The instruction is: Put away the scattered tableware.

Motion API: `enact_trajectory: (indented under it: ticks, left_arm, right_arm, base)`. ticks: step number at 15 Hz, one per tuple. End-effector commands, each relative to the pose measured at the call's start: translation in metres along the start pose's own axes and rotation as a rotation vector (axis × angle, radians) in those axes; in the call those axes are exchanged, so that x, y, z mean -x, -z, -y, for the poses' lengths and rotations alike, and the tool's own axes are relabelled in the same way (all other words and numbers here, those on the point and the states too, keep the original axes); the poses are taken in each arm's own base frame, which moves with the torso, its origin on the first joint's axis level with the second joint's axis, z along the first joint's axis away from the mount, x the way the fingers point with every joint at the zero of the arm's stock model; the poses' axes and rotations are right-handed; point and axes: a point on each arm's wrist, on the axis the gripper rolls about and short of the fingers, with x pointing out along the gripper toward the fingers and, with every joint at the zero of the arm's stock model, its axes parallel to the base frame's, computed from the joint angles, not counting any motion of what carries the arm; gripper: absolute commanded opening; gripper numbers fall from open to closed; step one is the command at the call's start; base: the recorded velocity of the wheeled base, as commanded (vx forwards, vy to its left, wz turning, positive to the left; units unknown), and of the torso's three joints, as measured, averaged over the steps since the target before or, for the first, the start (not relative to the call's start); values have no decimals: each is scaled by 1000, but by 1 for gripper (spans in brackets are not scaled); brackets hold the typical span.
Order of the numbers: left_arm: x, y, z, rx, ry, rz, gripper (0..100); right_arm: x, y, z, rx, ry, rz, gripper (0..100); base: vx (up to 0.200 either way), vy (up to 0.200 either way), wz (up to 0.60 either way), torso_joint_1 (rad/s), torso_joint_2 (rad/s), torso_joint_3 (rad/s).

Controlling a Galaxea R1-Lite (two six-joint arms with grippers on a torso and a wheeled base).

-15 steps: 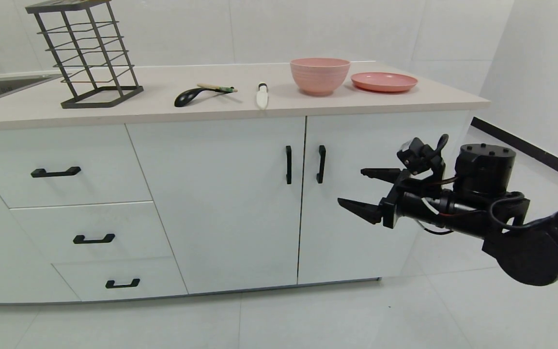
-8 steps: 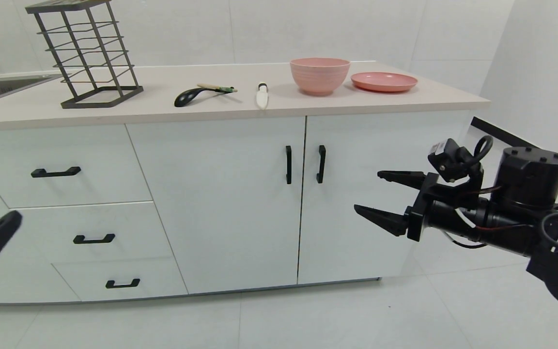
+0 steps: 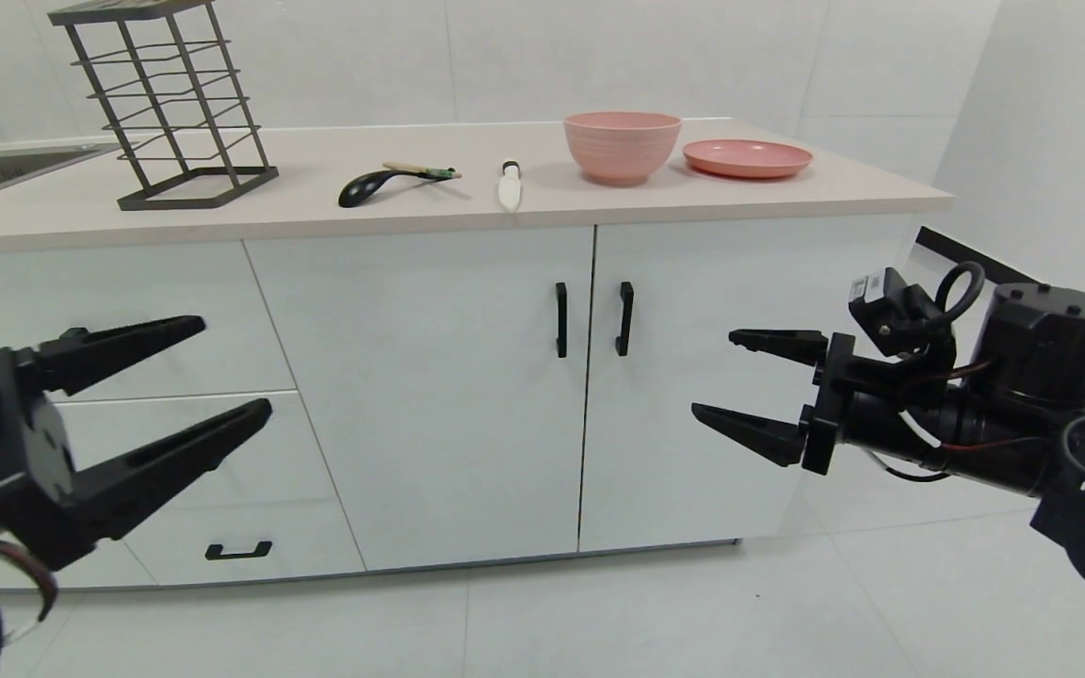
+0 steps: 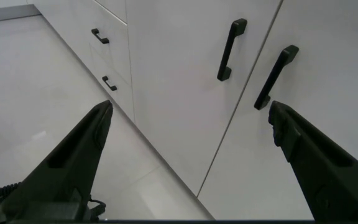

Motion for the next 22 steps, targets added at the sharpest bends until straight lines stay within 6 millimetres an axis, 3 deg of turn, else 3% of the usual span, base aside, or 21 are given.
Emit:
enact_trajectory:
  ticks: [1,3,6,7,11,14,18,22]
  left_arm:
    - [-29,23,-16,54,83,-98,100]
    - [-64,43,-43,-45,182,-84,100]
    - [-96,57,-59,-104,237,-19,100]
    - [-97,58,-58,-99,246,-21,100]
    - [-116,42,-24,38,385,-4,100]
    - [-143,33,-13,44,463,-8,100]
    - [-173,41,-3,-54,516,11,100]
    - [-189,51,7,-34,510,-47,100]
  right_arm:
    - [-2,2,0,-2,-4,-4,100]
    - [-11,14,7,-14,-2,-20,100]
    - [-20,27,7,-6,-16,-39,100]
    - [-20,27,7,-6,-17,-39,100]
    - [-21,24,10,6,11,-34,100]
    - [-27,27,14,5,6,-34,100]
    - [-56,32,33,18,-32,-6,100]
    - [-74,50,46,5,-29,-22,100]
  base:
    - [0,0,0,0,0,0]
    - [0,0,0,0,0,0]
    - [0,0,0,0,0,0]
    - [0,0,0,0,0,0]
    - [0,0,0,0,0,0]
    - [0,0,0,0,0,0]
    - [0,0,0,0,0,0]
    - [0,0,0,0,0,0]
